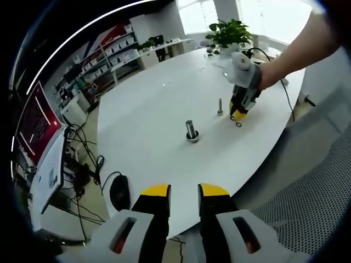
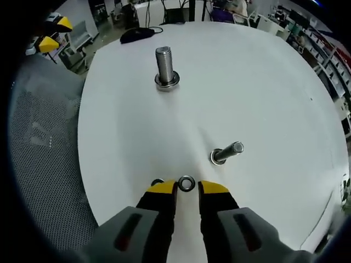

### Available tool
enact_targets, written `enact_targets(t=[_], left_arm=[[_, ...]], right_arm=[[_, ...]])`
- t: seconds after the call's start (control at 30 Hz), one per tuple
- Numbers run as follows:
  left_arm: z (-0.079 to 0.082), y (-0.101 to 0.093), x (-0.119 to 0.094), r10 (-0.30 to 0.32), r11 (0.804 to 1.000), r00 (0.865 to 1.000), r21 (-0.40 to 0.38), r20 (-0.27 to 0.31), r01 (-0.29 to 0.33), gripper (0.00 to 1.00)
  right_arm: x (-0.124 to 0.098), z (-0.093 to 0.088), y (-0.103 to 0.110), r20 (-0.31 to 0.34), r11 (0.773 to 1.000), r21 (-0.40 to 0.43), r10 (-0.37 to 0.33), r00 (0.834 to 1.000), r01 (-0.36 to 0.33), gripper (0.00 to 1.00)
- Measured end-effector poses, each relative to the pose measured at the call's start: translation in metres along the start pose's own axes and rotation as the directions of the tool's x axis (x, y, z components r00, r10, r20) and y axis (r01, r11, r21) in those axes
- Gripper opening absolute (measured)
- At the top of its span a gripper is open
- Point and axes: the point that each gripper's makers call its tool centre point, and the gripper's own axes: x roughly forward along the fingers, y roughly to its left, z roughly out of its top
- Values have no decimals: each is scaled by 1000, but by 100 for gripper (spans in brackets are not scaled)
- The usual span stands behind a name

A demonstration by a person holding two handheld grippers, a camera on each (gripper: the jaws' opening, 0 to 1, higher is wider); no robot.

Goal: Place the washer onto the threaded stud by aligning its center hole with the stud, sliding it down to the base, and recovering from edge contact or off-axis alignment until the washer reaches the visible bottom stop.

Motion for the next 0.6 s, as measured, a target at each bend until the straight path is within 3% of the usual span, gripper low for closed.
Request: enact_targets(t=[0.1, 0.23, 0.6], left_arm=[[0, 1, 0, 0, 1000, 1000, -5, 1, 0, 18], [0, 1, 0, 0, 1000, 1000, -9, 2, 0, 18], [0, 2, 1, -2, 1000, 1000, -10, 3, 2, 17]], right_arm=[[2, 0, -2, -36, 1000, -11, 19, 999, -19, 18], [2, -1, 0, -115, 995, -95, 25, 993, -36, 17], [4, 0, 1, -212, 984, -171, 14, 977, -51, 15]])
